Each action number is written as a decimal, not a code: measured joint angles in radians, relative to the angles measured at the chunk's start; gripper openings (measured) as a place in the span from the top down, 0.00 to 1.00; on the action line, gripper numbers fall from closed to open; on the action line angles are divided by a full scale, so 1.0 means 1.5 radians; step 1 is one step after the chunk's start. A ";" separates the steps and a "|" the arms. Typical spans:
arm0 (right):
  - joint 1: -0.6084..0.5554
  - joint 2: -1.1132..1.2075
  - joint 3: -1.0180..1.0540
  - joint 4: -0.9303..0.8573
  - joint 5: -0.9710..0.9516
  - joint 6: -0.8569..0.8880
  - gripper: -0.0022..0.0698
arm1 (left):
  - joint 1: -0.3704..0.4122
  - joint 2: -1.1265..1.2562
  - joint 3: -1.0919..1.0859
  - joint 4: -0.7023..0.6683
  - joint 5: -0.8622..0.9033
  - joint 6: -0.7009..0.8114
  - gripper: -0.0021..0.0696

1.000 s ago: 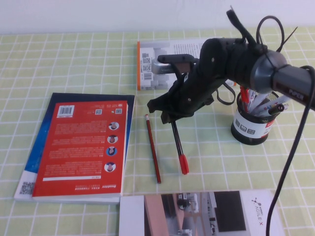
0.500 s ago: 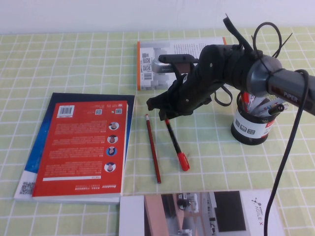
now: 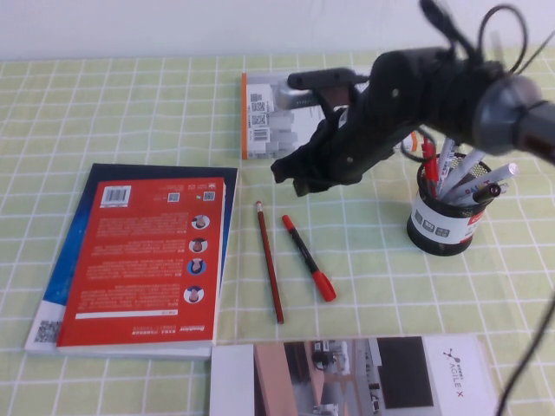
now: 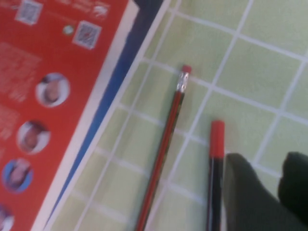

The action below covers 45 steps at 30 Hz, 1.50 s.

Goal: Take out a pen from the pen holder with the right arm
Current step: 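Take a marker out of the pen holder and lay it on the table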

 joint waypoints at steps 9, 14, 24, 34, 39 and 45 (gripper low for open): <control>0.018 -0.322 0.267 -0.045 -0.043 0.018 0.98 | 0.000 0.000 0.000 0.000 0.000 0.000 0.98; 0.018 -0.479 0.380 -0.068 -0.041 0.035 0.99 | 0.000 0.000 0.000 0.000 0.000 0.000 0.98; 0.018 -0.756 0.560 -0.071 0.050 0.042 0.99 | 0.000 0.000 0.000 0.000 0.000 0.000 0.98; 0.018 -0.856 0.576 -0.114 0.200 0.042 0.99 | 0.000 0.000 0.000 0.000 0.000 0.000 0.98; 0.011 -0.856 0.604 -0.169 0.130 0.042 0.99 | 0.000 0.000 0.000 0.000 0.000 0.000 0.98; -0.130 -0.924 0.773 -0.164 -0.112 0.042 0.99 | 0.000 0.000 0.000 0.000 0.000 0.000 0.98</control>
